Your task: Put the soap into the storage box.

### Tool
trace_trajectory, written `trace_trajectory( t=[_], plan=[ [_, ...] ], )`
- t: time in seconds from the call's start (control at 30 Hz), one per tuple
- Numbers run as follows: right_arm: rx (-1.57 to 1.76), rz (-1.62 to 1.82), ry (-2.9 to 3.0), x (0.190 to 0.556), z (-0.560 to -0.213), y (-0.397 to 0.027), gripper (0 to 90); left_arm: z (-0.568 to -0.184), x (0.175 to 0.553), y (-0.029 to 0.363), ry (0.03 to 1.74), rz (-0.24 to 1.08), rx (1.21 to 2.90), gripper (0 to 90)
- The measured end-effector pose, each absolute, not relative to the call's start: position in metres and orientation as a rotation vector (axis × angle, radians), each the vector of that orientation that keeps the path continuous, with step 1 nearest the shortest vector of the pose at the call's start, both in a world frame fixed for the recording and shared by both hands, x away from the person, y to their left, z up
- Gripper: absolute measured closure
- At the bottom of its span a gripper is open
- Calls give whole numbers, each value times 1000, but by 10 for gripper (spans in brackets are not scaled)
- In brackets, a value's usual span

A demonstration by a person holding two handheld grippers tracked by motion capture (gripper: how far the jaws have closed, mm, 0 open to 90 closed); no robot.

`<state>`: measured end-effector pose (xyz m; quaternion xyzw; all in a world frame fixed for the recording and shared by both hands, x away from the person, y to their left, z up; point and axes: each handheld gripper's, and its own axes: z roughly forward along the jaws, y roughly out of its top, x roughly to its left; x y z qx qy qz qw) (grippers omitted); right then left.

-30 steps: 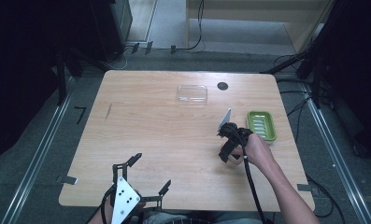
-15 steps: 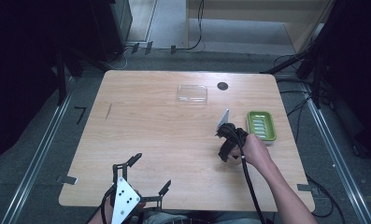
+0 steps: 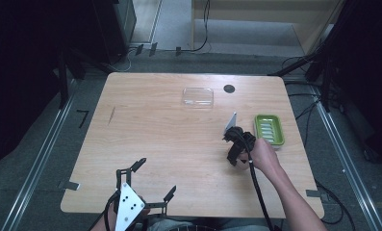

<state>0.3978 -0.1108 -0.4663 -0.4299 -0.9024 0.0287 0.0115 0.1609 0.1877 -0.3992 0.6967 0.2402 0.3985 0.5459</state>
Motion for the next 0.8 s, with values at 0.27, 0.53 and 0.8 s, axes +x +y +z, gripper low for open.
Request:
trace_trajectory(
  t=[0.27, 0.53, 0.8],
  plan=[
    [-1342, 96, -2804, 399, -466, -111, 329, -399, 161, 188, 568, 945, 1653, 0],
    [-1316, 94, -2802, 400, -466, -112, 331, -399, 161, 188, 568, 945, 1652, 0],
    [-1313, 100, -2797, 399, -463, -112, 332, -399, 161, 187, 566, 946, 1653, 0]
  ],
)
